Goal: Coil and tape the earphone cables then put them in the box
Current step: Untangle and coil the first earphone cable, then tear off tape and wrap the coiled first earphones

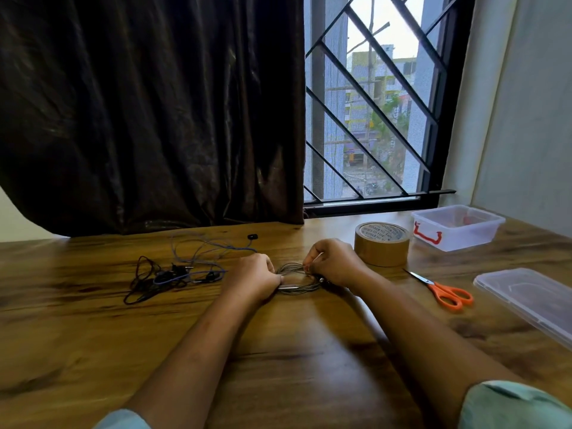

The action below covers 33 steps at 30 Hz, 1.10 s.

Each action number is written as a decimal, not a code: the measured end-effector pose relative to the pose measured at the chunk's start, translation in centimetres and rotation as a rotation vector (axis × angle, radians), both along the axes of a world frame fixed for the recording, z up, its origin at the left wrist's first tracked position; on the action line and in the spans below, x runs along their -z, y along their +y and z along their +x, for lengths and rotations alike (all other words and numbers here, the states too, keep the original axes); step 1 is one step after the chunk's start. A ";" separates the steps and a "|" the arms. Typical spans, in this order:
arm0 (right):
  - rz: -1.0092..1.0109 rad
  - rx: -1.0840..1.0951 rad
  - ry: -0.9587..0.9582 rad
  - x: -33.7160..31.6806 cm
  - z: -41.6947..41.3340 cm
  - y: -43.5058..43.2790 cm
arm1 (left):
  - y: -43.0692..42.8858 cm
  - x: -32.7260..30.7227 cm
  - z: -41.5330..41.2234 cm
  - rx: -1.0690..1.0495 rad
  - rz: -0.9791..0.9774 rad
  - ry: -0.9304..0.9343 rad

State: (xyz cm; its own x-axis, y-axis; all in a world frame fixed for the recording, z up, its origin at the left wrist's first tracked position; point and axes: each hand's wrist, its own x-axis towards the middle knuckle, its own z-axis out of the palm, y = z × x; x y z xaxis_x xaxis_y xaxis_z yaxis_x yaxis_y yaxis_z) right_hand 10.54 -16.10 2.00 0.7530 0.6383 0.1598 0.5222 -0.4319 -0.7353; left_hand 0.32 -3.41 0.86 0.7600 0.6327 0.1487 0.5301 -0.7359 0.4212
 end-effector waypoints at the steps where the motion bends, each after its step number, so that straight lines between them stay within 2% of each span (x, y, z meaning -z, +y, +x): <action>1: -0.008 0.002 -0.022 0.0 0.0 -0.1 | 0.0 0.0 0.0 0.007 0.000 0.000; 7: -0.102 -0.047 -0.212 0.1 -0.3 -0.1 | -0.3 0.0 0.0 0.048 -0.013 -0.019; 11: -0.120 -0.064 -0.222 0.3 -0.1 -0.1 | -0.7 -0.1 0.2 0.081 -0.056 0.012; 16: -0.110 -0.091 -0.234 0.2 -0.1 -0.2 | -1.0 -0.3 0.2 0.103 -0.545 -0.211; 18: -0.113 -0.104 -0.238 0.1 -0.1 -0.3 | -1.2 -0.7 0.0 0.126 -0.656 -0.277; 22: -0.135 -0.123 -0.254 -0.1 -0.2 -0.3 | -1.2 -1.0 -0.1 0.183 -0.626 -0.342; 28: -0.121 -0.167 -0.207 0.1 -0.1 -0.3 | -0.7 0.1 0.2 0.114 -0.402 -0.350; 30: -0.100 -0.169 -0.201 0.1 0.0 -0.1 | -0.4 0.0 0.2 0.086 -0.411 -0.388; 33: -0.046 -0.148 -0.170 0.1 0.2 -0.1 | -0.2 -0.1 0.1 0.086 -0.548 -0.475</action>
State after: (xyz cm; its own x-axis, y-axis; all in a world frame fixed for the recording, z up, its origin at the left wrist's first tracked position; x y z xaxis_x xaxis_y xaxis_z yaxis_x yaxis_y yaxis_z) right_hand 10.78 -16.24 1.91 0.6155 0.7491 0.2450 0.6971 -0.3723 -0.6128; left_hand 0.39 -3.59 0.91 0.7426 0.6518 0.1537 0.1487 -0.3844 0.9111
